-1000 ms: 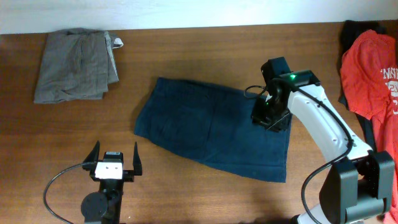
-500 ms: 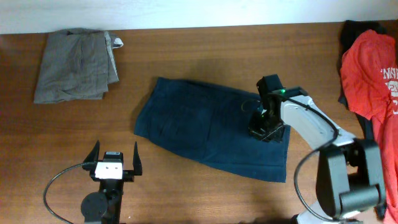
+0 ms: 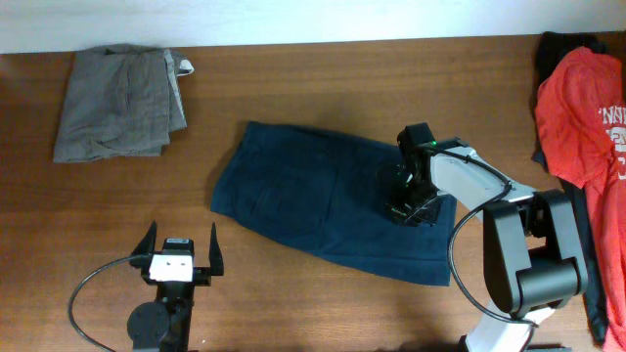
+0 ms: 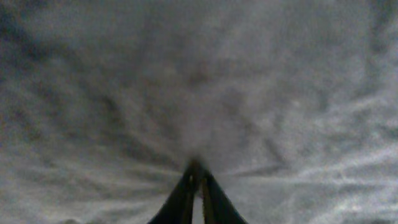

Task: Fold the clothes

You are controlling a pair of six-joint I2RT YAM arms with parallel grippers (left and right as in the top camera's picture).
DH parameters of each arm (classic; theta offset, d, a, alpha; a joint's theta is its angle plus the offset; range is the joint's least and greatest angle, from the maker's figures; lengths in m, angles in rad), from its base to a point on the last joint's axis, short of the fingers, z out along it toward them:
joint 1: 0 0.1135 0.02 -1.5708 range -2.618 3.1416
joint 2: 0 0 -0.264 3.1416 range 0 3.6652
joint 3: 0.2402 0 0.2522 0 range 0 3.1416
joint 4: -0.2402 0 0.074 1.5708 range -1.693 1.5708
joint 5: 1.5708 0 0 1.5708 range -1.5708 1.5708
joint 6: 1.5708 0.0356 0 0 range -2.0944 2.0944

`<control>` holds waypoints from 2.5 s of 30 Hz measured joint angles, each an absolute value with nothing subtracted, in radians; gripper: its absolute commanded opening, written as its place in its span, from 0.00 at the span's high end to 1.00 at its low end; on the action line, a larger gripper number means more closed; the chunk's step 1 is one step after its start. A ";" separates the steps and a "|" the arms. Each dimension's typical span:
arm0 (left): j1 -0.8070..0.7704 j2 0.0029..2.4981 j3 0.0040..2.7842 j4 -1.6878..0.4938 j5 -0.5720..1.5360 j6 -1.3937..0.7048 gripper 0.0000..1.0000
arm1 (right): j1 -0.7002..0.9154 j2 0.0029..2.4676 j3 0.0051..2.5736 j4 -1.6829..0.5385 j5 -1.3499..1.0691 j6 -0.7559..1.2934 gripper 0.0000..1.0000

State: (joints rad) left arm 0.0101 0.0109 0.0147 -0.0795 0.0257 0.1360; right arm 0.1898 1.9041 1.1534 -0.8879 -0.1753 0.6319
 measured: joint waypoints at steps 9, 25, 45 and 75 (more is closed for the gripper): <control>0.010 0.011 0.015 -0.080 0.026 0.136 0.01 | 0.105 1.905 1.154 -0.715 -0.202 0.532 0.88; 0.010 0.011 0.015 -0.080 0.026 0.136 0.01 | 0.028 1.924 1.154 -0.492 -0.178 0.497 0.91; 0.010 0.011 0.015 -0.079 0.026 0.136 0.01 | -0.059 1.938 1.589 -1.080 -0.129 0.391 0.19; 0.010 0.011 0.015 -0.079 0.026 0.136 0.01 | -0.135 1.922 1.301 -0.720 -0.164 0.310 0.37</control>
State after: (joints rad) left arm 0.0101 0.0109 0.0147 -0.0792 0.0257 0.1360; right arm -0.1352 1.9221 1.3010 -0.7197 -0.1638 0.3103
